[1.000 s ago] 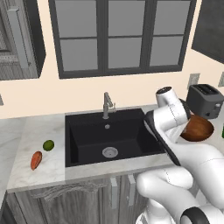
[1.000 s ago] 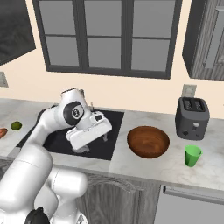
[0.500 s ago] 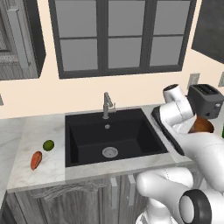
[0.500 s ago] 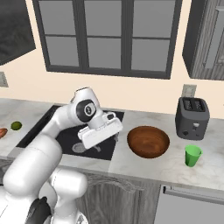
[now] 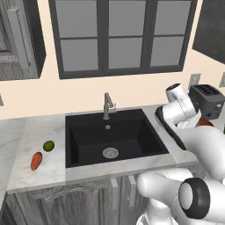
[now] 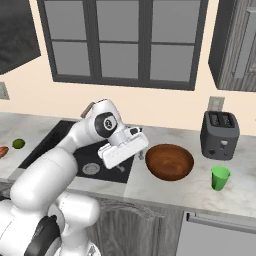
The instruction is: Remove the lime and sweet potato from the sink. Then move the bowl and cup from the counter to the sink for washing.
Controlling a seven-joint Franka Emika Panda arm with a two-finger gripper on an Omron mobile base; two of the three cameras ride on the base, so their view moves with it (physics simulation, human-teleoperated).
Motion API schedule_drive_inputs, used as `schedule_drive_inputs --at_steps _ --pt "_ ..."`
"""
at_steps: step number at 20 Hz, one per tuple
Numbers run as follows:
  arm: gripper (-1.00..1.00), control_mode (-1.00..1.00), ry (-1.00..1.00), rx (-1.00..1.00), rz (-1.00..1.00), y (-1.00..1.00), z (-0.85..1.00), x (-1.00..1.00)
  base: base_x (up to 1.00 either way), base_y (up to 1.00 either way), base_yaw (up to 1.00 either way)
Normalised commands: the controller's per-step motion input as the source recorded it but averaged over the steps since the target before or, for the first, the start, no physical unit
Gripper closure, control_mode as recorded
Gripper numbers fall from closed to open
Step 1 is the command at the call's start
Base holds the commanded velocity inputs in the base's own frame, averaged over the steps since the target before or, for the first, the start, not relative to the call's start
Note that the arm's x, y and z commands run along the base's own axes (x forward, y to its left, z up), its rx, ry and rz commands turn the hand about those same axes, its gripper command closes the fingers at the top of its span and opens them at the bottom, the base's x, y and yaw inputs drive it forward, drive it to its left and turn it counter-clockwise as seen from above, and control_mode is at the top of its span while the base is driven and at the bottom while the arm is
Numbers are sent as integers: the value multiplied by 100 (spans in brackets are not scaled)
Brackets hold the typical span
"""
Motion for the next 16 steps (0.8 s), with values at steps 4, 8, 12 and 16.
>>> schedule_drive_inputs --at_steps 4,8,12,16 --pt "-100 -100 3 -2 0 -23 -5 13 0 0 0" --pt "-100 -100 3 0 0 -21 -5 15 0 0 0" --pt "-100 -100 3 0 0 -18 -4 11 0 0 0" --pt "-100 -100 0 0 0 -12 -5 8 0 0 0"
